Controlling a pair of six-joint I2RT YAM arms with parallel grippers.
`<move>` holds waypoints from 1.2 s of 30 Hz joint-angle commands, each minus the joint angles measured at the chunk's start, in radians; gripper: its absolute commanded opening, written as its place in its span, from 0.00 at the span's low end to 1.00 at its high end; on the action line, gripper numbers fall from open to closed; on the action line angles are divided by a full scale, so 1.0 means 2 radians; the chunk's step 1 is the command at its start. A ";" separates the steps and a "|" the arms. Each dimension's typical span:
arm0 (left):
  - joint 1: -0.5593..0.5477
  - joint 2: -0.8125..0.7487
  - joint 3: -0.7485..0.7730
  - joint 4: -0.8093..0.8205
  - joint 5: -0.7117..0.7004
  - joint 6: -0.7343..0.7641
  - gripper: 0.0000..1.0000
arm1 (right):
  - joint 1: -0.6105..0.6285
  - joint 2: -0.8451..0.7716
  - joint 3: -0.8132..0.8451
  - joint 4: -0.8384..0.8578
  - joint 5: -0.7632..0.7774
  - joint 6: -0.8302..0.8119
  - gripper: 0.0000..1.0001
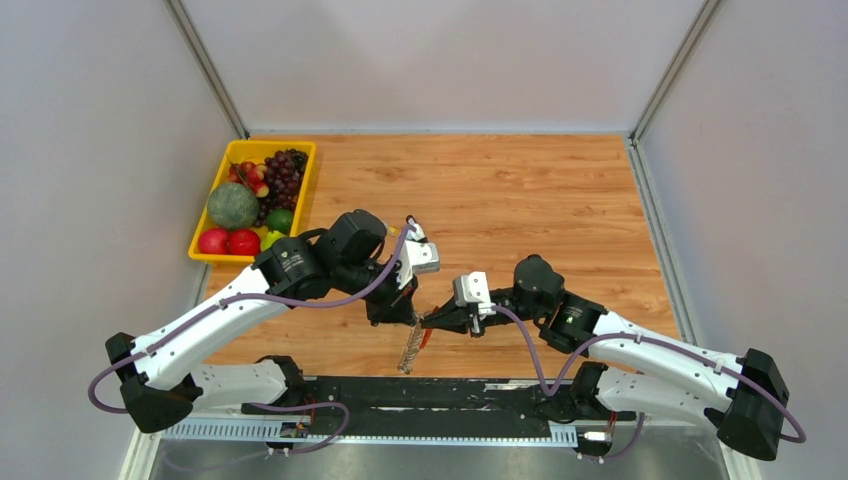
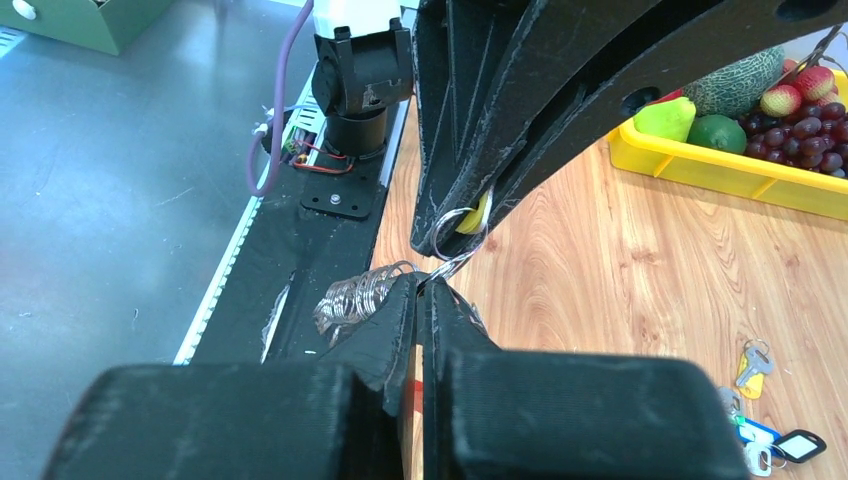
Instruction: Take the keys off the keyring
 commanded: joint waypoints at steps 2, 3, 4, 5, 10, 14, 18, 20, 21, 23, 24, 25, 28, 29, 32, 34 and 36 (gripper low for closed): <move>0.001 -0.002 0.019 0.036 -0.021 -0.011 0.00 | 0.004 0.002 0.017 -0.008 -0.051 -0.003 0.00; 0.001 0.002 0.022 0.036 -0.021 -0.011 0.00 | 0.005 0.002 0.019 -0.012 -0.051 -0.005 0.00; 0.001 0.004 0.023 0.035 -0.020 -0.017 0.00 | 0.005 0.003 0.022 -0.017 -0.051 -0.007 0.00; 0.001 0.007 0.024 0.033 -0.020 -0.024 0.00 | 0.006 0.004 0.024 -0.021 -0.051 -0.009 0.00; 0.005 0.022 0.027 0.034 -0.015 -0.044 0.00 | 0.019 0.015 0.041 -0.052 -0.037 -0.028 0.00; 0.022 0.027 0.026 0.040 0.002 -0.059 0.00 | 0.027 0.013 0.046 -0.064 -0.016 -0.042 0.00; 0.047 0.023 0.019 0.048 0.033 -0.074 0.00 | 0.032 0.001 0.039 -0.066 0.003 -0.052 0.00; 0.056 0.025 0.016 0.050 0.049 -0.079 0.00 | 0.035 -0.002 0.039 -0.069 0.009 -0.057 0.00; 0.058 0.026 0.015 0.050 0.059 -0.081 0.00 | 0.037 -0.003 0.041 -0.071 0.012 -0.060 0.00; 0.063 0.031 0.014 0.051 0.072 -0.085 0.00 | 0.040 -0.002 0.043 -0.076 0.016 -0.065 0.00; 0.067 0.033 0.013 0.053 0.076 -0.089 0.00 | 0.041 -0.002 0.043 -0.078 0.017 -0.068 0.00; 0.069 0.033 0.012 0.055 0.088 -0.091 0.00 | 0.042 -0.002 0.044 -0.079 0.019 -0.070 0.00; 0.081 0.034 0.001 0.074 0.115 -0.106 0.00 | 0.051 -0.004 0.045 -0.080 0.027 -0.078 0.00; 0.084 0.034 -0.001 0.078 0.128 -0.114 0.00 | 0.055 -0.004 0.045 -0.080 0.034 -0.082 0.00; 0.097 0.037 -0.012 0.091 0.151 -0.129 0.00 | 0.071 -0.009 0.047 -0.080 0.058 -0.095 0.00; 0.103 0.039 -0.016 0.098 0.166 -0.134 0.00 | 0.078 -0.013 0.046 -0.080 0.068 -0.104 0.00; 0.108 0.039 -0.023 0.111 0.182 -0.145 0.00 | 0.082 -0.019 0.045 -0.080 0.075 -0.111 0.00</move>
